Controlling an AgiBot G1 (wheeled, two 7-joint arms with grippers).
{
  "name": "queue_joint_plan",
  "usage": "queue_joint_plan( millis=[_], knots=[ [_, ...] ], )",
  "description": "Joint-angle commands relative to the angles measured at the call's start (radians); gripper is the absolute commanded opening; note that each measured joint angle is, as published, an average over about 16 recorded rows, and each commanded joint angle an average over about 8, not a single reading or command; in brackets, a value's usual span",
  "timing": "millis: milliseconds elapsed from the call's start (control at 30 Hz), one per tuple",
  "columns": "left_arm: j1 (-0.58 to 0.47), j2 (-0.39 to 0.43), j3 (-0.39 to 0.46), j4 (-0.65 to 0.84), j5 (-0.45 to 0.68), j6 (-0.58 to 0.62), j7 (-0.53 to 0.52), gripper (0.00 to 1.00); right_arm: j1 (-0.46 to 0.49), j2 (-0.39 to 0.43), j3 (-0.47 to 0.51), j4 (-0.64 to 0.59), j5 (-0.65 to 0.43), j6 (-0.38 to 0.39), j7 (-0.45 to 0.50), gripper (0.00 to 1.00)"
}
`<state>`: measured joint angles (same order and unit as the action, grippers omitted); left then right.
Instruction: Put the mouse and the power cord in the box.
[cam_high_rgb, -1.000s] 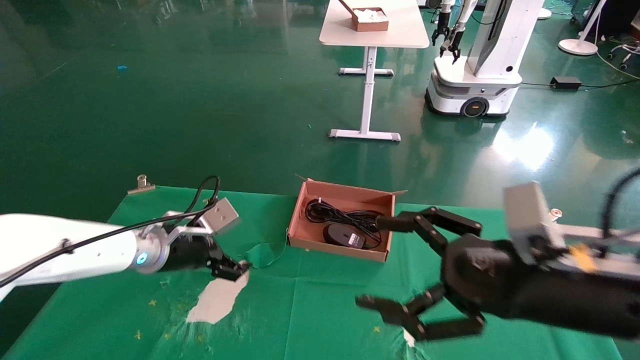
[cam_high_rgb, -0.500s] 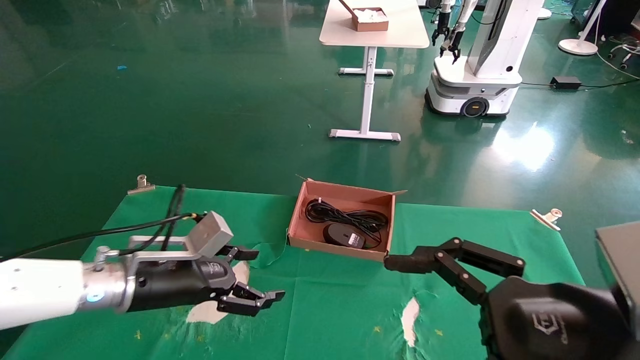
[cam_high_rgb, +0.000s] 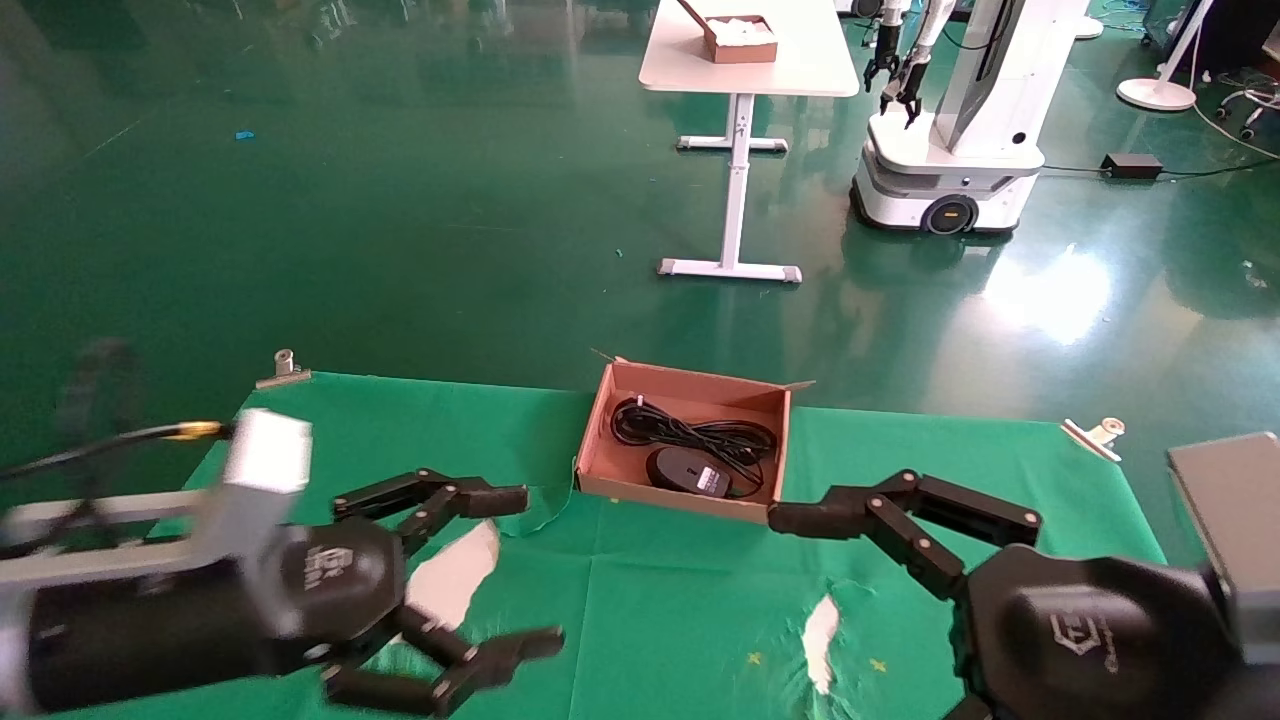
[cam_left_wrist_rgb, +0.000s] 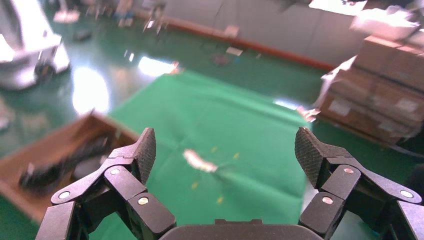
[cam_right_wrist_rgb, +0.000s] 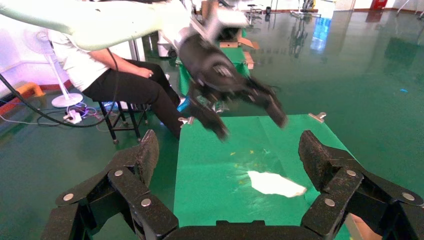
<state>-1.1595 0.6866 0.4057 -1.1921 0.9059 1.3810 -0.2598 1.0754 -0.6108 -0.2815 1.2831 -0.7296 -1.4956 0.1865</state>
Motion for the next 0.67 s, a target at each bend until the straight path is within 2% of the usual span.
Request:
queue_joint_plan(
  millis=[33,300,667],
  knots=[
    [0.028,-0.025,-0.042,-0.031,-0.058,0.038,0.024,1.00,0.000,0.000,0.000,0.000,0.000,0.000,0.000,1.00],
    [0.100,-0.089,-0.149,-0.110,-0.211,0.136,0.080,1.00,-0.001,0.002,0.000,0.002,0.003,-0.001,0.000,1.00],
    [0.098,-0.087,-0.145,-0.106,-0.206,0.132,0.078,1.00,-0.001,0.002,0.000,0.001,0.002,-0.001,0.000,1.00]
  ],
)
